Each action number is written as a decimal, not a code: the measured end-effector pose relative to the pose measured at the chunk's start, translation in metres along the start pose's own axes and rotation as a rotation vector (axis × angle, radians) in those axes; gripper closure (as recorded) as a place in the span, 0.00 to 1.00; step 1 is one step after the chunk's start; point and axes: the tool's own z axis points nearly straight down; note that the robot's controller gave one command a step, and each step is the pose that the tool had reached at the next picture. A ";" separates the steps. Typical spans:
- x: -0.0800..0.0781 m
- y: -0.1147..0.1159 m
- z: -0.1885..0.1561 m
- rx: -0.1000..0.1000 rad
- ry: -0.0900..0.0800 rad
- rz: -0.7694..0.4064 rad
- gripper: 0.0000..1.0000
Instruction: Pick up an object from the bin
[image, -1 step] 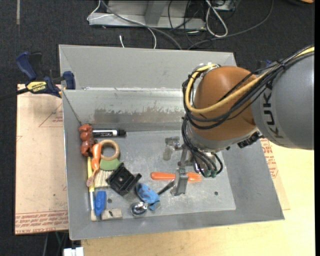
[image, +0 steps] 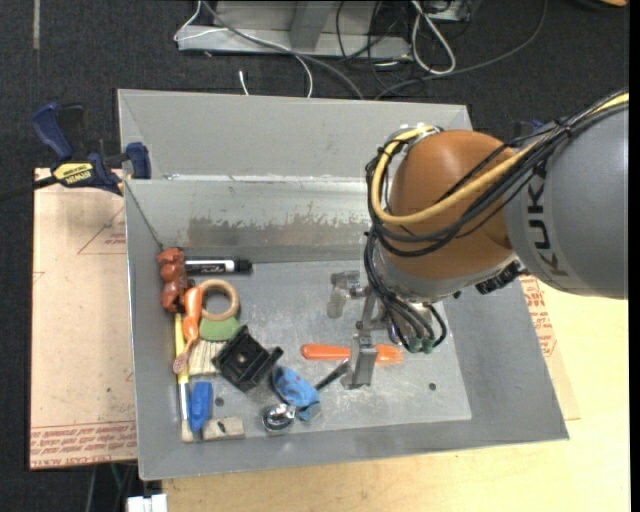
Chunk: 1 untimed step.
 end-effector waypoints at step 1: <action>0.012 0.024 0.087 -0.002 -0.004 -0.022 0.00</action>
Offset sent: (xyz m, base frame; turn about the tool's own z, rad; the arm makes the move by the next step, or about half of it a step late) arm -0.0202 0.0555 -0.1586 0.0384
